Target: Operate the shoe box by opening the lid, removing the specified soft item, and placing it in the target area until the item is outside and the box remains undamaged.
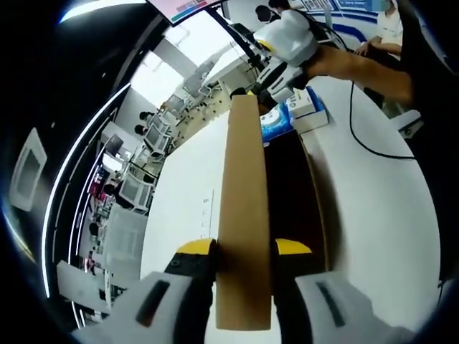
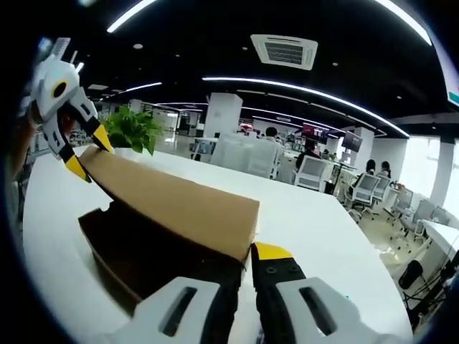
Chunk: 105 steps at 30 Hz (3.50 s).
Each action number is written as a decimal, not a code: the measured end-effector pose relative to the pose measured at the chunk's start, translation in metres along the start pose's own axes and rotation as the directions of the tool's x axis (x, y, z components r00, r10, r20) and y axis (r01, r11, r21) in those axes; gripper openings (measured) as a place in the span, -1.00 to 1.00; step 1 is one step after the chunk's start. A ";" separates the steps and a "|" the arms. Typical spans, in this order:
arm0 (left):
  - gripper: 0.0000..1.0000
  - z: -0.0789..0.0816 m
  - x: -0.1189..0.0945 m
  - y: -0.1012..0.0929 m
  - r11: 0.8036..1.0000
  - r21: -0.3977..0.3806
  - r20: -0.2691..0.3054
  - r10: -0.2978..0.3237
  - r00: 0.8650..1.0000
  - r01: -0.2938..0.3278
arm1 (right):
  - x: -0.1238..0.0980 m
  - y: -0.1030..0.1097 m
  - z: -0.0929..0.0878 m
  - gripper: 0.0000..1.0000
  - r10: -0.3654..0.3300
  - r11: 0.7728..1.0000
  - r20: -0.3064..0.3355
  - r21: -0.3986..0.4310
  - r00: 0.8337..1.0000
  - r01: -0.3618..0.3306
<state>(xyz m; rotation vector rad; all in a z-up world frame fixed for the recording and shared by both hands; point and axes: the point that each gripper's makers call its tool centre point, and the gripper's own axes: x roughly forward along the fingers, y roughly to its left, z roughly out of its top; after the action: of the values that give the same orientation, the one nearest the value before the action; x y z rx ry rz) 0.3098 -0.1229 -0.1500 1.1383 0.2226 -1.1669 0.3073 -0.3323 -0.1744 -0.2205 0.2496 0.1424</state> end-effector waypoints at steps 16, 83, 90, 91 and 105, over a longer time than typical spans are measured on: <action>-0.39 -0.003 -0.004 -0.003 0.999 0.022 0.003 0.029 1.000 -0.029 | -0.070 0.027 0.031 -0.22 0.267 0.776 -0.098 -0.569 0.959 -0.274; -0.39 -0.023 0.002 -0.025 0.974 0.187 -0.026 0.136 0.990 -0.129 | -0.023 0.108 0.017 -0.45 0.279 0.393 -0.273 -0.842 0.921 -0.369; -0.39 -0.023 0.004 -0.032 0.970 0.198 -0.020 0.147 0.989 -0.140 | -0.023 0.110 0.010 -0.44 0.260 0.377 -0.246 -0.864 0.934 -0.333; -0.39 -0.024 0.004 -0.033 0.971 0.194 -0.015 0.145 0.989 -0.140 | -0.022 0.110 0.008 -0.44 0.256 0.374 -0.244 -0.867 0.935 -0.329; -0.39 -0.025 0.006 -0.040 0.965 0.224 -0.011 0.142 0.990 -0.136 | -0.019 0.118 0.002 -0.43 0.259 0.338 -0.239 -0.886 0.936 -0.319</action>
<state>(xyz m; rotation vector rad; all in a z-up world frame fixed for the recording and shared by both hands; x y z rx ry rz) 0.2900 -0.1044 -0.1897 1.3459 0.0313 -1.0708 0.2695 -0.2195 -0.1905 -1.3407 0.2406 0.6536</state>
